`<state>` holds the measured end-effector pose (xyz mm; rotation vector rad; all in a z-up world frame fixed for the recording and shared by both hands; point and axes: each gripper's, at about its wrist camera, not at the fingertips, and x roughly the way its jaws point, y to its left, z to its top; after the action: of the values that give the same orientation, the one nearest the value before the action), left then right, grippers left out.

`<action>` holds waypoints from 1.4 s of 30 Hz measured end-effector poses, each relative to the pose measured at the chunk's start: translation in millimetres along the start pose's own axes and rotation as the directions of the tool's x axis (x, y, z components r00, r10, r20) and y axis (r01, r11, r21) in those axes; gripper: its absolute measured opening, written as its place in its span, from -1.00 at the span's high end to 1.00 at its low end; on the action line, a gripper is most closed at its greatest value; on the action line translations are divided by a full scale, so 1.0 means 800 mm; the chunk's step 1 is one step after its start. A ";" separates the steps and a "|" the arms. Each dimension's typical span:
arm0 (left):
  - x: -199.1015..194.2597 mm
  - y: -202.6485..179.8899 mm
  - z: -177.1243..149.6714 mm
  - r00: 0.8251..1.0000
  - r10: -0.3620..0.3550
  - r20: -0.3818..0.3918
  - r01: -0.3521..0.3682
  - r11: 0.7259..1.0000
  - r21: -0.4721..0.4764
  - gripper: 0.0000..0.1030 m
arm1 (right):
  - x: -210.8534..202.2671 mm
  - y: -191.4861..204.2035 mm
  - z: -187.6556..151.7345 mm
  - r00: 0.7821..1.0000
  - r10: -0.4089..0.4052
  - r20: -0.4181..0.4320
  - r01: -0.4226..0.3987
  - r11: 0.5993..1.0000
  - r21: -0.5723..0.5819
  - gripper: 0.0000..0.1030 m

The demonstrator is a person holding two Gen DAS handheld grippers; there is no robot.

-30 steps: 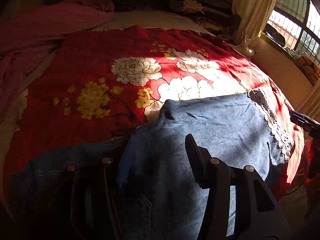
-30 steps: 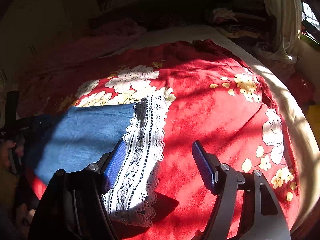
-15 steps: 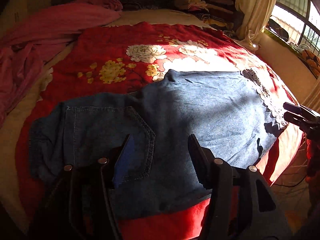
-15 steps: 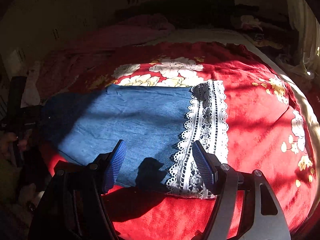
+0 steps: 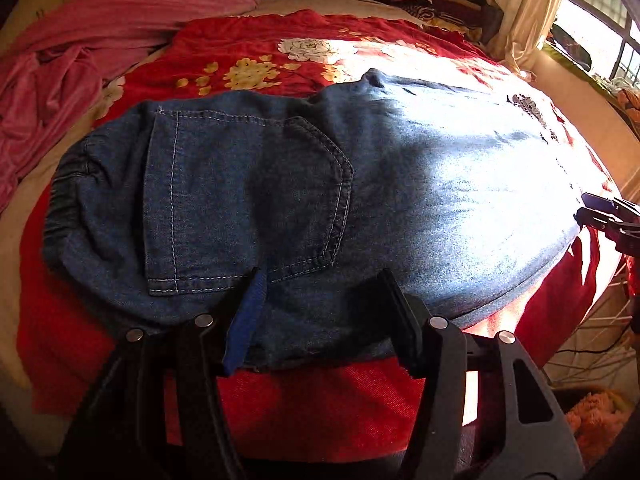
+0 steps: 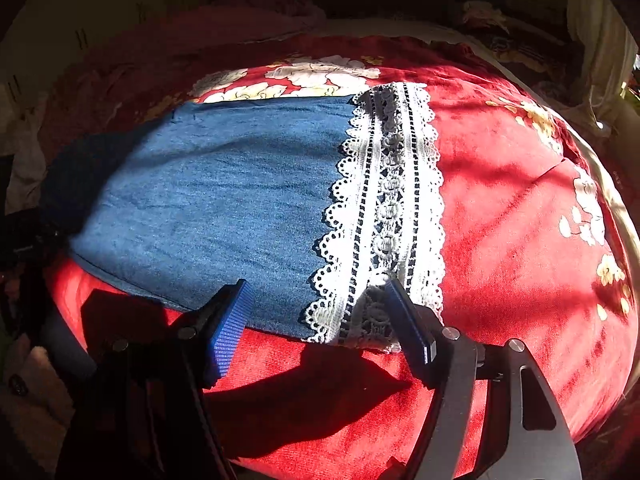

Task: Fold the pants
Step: 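Lay the denim flat on the bedspread and open both tools, then grasp the lace-trimmed edge with the right tool while the left tool grasps the lace beside it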

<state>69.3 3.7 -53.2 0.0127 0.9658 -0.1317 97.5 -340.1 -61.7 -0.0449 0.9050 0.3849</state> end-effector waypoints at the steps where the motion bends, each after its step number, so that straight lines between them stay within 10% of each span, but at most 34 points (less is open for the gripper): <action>1: -0.001 0.000 0.000 1.000 0.001 0.001 -0.001 1.000 0.000 0.04 | -0.001 -0.001 -0.001 1.000 0.008 0.002 -0.008 1.000 0.005 -0.31; 14: -0.096 0.057 0.029 0.986 0.118 0.120 -0.108 0.990 -0.089 -0.12 | -0.063 -0.028 0.017 0.990 0.067 0.127 -0.081 0.991 0.108 -0.31; 26: -0.200 0.150 0.127 0.925 0.303 0.229 -0.266 0.947 -0.178 -0.14 | -0.073 -0.054 0.016 0.987 0.023 0.157 -0.049 0.985 0.167 -0.44; 34: -0.206 0.035 0.216 0.940 0.038 0.338 -0.045 0.999 0.013 -0.24 | -0.066 -0.054 0.005 0.988 0.039 0.146 -0.067 0.980 0.190 -0.45; 42: -0.080 -0.128 0.263 0.957 -0.210 0.202 0.156 0.954 0.254 -0.27 | -0.044 -0.062 0.001 0.991 0.058 0.119 -0.083 0.972 0.220 -0.45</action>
<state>193.8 -105.7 124.5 0.1247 0.7159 -0.4121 95.2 -396.9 -40.0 0.2159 0.8358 0.3454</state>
